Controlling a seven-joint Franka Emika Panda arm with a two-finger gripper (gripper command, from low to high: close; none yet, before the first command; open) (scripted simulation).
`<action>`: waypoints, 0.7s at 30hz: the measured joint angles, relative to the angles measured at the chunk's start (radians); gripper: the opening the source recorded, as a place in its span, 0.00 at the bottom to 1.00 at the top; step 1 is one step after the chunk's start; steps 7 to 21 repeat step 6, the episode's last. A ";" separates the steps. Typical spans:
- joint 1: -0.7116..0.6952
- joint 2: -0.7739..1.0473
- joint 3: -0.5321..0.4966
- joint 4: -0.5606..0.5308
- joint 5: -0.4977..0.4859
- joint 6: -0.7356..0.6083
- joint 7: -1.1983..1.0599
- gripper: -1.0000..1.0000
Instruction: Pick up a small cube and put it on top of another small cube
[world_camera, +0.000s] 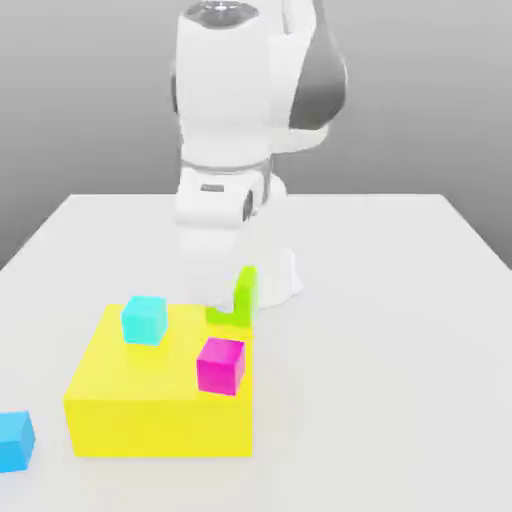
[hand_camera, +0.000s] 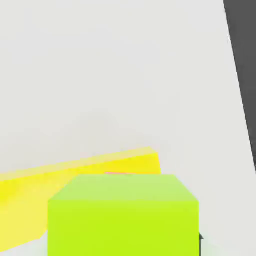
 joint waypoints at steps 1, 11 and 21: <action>0.001 0.027 -0.005 -0.010 0.004 0.037 -0.004 0.00; 0.004 0.080 -0.014 -0.028 0.011 0.108 -0.010 1.00; 0.004 0.080 -0.014 -0.028 0.011 0.108 -0.010 1.00</action>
